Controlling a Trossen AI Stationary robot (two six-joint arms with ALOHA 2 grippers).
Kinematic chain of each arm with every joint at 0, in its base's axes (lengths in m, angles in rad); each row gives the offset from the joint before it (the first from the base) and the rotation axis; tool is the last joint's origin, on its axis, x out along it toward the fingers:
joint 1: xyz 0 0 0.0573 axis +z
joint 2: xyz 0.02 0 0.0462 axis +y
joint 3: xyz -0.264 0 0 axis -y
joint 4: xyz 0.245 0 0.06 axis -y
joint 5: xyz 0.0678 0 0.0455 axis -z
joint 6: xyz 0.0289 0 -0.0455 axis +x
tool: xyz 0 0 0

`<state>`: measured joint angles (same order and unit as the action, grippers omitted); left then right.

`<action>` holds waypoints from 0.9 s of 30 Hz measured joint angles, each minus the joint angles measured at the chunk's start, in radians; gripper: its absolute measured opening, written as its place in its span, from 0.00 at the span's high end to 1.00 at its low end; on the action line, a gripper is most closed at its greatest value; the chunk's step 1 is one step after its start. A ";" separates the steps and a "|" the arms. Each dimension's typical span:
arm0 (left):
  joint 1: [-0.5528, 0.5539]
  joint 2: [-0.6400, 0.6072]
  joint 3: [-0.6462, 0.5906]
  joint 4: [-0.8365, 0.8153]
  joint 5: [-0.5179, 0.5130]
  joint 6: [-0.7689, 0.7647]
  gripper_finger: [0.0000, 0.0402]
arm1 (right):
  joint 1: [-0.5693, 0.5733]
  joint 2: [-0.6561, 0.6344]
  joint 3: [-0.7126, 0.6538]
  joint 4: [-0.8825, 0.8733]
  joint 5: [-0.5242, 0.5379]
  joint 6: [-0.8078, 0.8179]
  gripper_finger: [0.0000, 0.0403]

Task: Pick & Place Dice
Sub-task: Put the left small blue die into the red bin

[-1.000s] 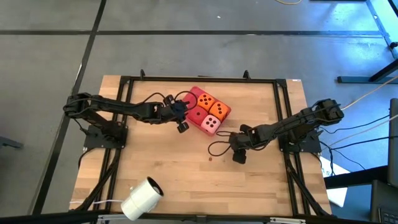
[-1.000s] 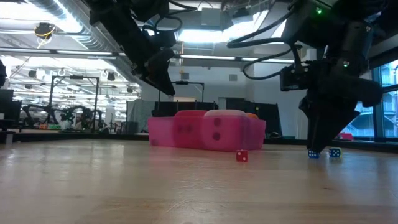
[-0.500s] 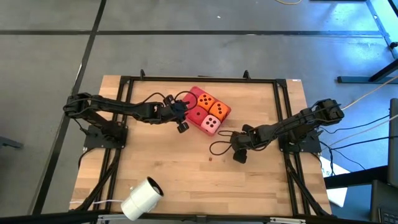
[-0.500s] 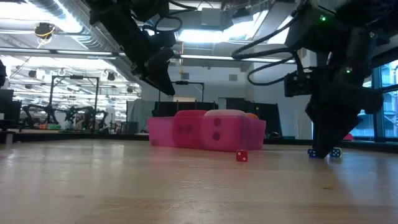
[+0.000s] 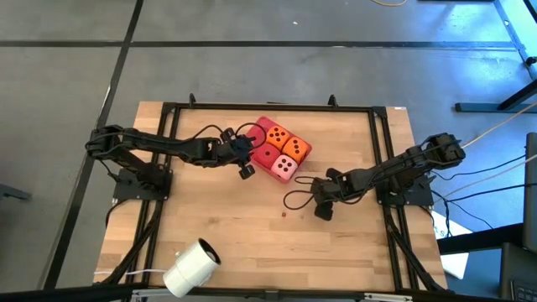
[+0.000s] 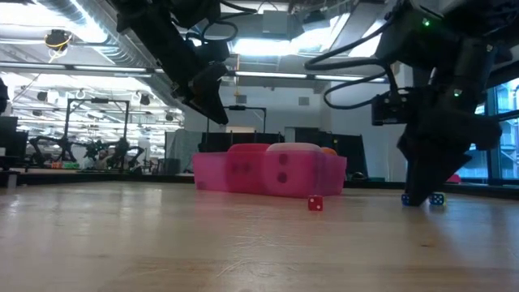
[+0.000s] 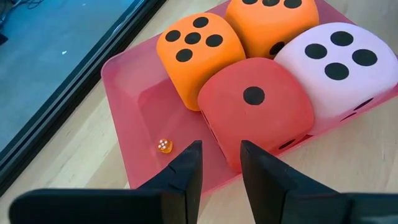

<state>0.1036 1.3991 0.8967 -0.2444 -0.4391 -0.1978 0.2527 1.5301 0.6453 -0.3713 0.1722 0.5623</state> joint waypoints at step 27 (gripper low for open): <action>0.000 -0.093 0.000 -0.075 -0.050 0.090 0.75 | 0.000 0.007 -0.004 0.314 0.110 -0.122 0.83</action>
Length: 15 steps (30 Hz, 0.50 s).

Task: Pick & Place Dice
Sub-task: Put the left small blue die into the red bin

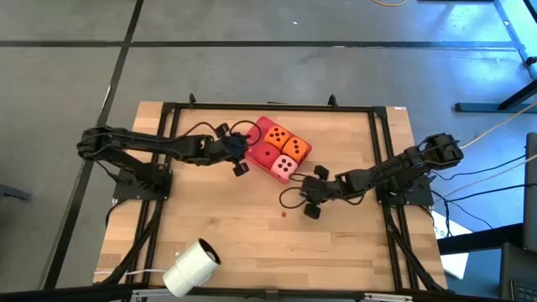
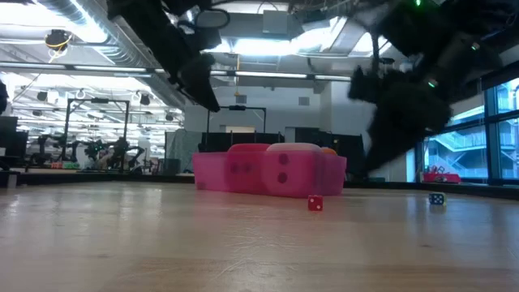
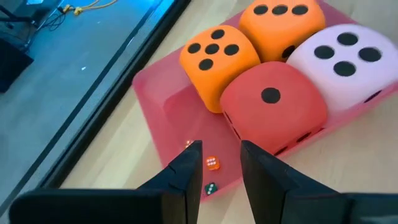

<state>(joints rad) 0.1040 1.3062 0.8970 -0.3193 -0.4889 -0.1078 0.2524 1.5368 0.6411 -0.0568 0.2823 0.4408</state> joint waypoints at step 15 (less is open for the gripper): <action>0.003 -0.101 0.000 -0.063 -0.098 0.017 0.75 | -0.166 -0.004 0.170 0.616 0.237 -0.718 0.85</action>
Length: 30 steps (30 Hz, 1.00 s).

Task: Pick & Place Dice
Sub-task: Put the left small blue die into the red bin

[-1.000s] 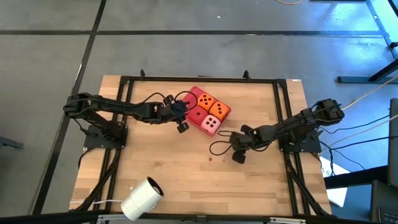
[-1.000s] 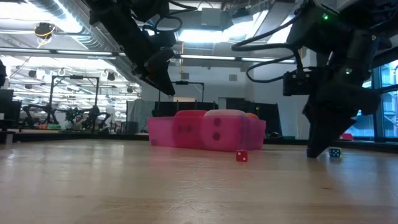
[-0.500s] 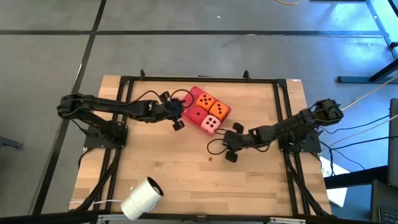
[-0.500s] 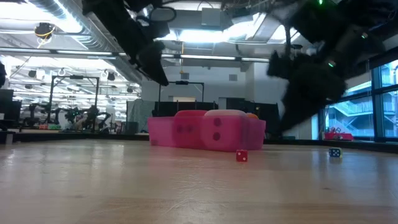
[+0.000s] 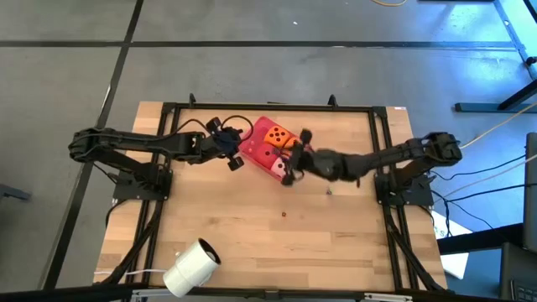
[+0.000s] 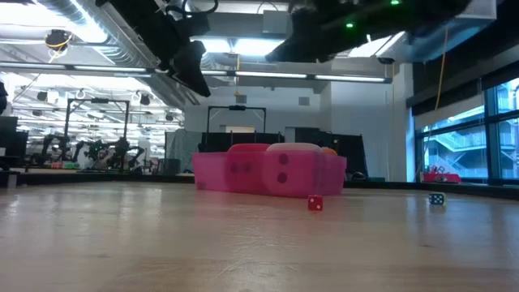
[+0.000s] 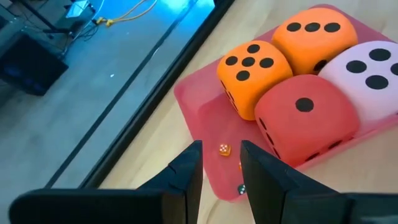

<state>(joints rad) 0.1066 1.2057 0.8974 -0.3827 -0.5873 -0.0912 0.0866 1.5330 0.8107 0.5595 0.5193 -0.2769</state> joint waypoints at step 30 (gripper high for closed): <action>-0.003 0.000 0.000 -0.021 0.030 0.027 0.75 | -0.375 0.475 0.531 -0.540 -0.411 0.235 0.70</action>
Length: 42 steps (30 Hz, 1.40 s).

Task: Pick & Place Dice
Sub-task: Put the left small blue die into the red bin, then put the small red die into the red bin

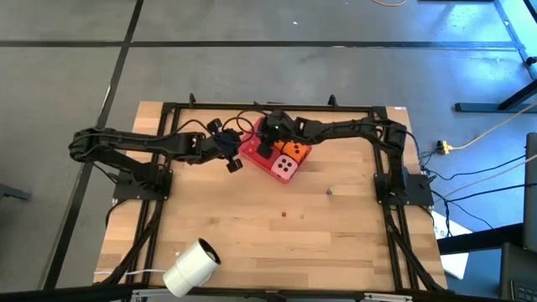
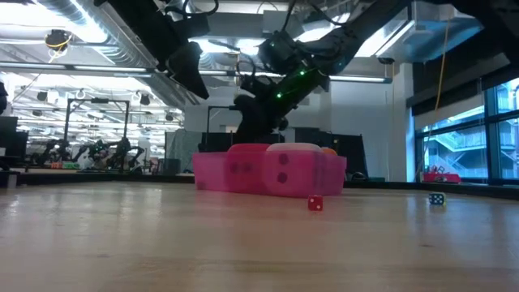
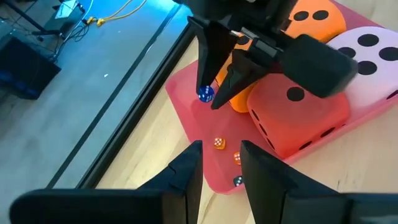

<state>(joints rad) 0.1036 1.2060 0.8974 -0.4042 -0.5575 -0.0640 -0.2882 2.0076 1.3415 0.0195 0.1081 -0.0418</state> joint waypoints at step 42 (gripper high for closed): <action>0.000 0.000 -0.001 -0.005 0.001 -0.023 0.75 | 0.058 -0.040 0.058 -0.386 -0.254 0.119 0.46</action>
<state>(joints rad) 0.1037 1.2060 0.8963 -0.4088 -0.5566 -0.0866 -0.2298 1.9675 1.3998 -0.3668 -0.1456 0.0770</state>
